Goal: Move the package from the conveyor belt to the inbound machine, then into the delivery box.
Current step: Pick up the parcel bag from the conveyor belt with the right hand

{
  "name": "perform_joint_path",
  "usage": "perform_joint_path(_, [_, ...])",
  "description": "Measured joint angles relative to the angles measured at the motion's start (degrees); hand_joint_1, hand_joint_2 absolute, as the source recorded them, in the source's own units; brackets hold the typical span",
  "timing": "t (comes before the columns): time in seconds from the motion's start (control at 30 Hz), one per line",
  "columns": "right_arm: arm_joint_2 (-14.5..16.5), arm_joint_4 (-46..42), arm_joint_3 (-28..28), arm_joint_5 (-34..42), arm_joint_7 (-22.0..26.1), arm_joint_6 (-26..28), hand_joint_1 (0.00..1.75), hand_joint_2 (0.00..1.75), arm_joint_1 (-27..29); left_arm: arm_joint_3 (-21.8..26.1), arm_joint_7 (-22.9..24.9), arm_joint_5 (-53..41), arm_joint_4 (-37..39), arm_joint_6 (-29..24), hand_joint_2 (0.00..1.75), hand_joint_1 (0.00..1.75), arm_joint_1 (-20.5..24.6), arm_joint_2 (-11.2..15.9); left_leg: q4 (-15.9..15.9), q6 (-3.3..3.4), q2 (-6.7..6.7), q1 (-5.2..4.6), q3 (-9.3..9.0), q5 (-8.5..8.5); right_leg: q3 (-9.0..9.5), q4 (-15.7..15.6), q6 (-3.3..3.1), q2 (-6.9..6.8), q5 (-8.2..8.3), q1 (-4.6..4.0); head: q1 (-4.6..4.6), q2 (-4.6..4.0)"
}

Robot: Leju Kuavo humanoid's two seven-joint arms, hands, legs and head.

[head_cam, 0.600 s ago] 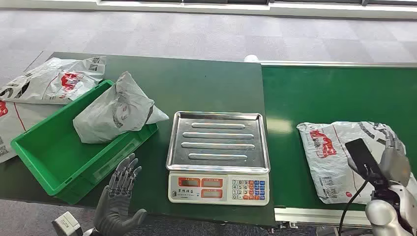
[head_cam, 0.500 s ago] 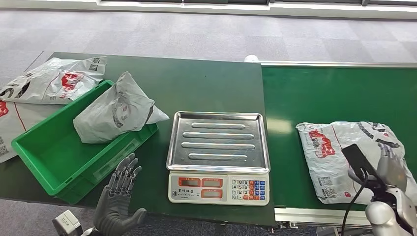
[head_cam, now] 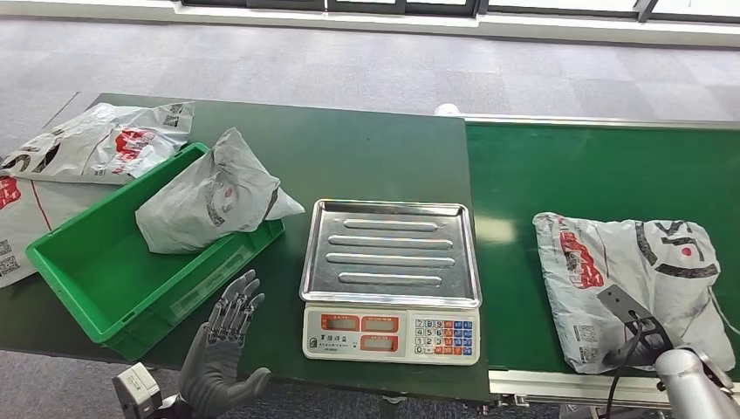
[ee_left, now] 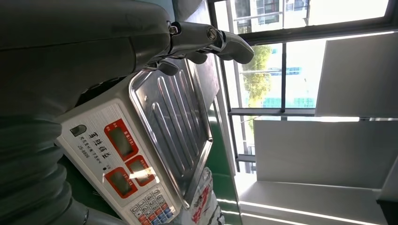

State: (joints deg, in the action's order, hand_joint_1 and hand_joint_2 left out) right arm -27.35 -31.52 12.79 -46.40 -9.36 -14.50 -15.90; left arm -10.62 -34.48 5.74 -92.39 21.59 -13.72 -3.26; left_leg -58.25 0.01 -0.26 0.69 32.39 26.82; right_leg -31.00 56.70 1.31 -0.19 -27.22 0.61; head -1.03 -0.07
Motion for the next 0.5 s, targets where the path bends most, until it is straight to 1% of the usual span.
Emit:
perform_joint_path(0.03, [-0.1,0.6,-0.1,0.0,0.0,-0.1,0.20,1.75,-0.3,-0.1,0.0,0.0,0.0,0.0,1.75,0.00,0.0,0.0,0.0,0.05,-0.03,0.00,0.00,-0.02,0.06,-0.1,0.03,-0.02,0.02,0.00,0.00,0.00])
perform_joint_path(0.13, [-0.4,1.7,-0.3,-0.2,0.0,-0.7,1.51,1.75,-0.9,-0.2,0.1,0.0,0.1,0.0,1.75,0.00,0.1,0.0,0.0,0.15,-0.07,0.00,0.00,-0.04,0.20,-0.2,0.29,-0.06,0.21,0.01,0.00,0.00])
perform_joint_path(0.17, [-0.4,1.9,-0.4,-0.3,0.1,-1.0,1.75,1.75,-1.1,-0.2,0.1,-0.1,0.2,-0.2,1.75,0.00,0.1,0.0,-0.1,0.18,-0.07,0.00,-0.01,-0.04,0.24,-0.3,0.37,-0.06,0.25,0.01,0.01,0.00])
perform_joint_path(0.27, [-0.5,2.2,-0.7,-0.5,1.3,-0.8,1.75,1.75,-1.6,-0.4,0.0,-0.3,0.3,-0.9,1.75,0.00,0.1,0.0,-0.1,0.25,-0.06,-0.01,0.00,-0.01,0.30,-0.3,0.41,-0.05,0.29,0.01,0.02,0.00])
perform_joint_path(0.5, [-0.3,1.9,-1.2,-1.2,3.7,4.3,1.75,1.75,-2.3,-0.5,0.3,-0.5,-0.3,-1.8,1.75,0.00,-0.3,-0.1,-0.1,0.29,-0.02,-0.04,0.04,0.02,0.27,-0.4,0.53,0.01,0.40,0.03,0.01,0.00])
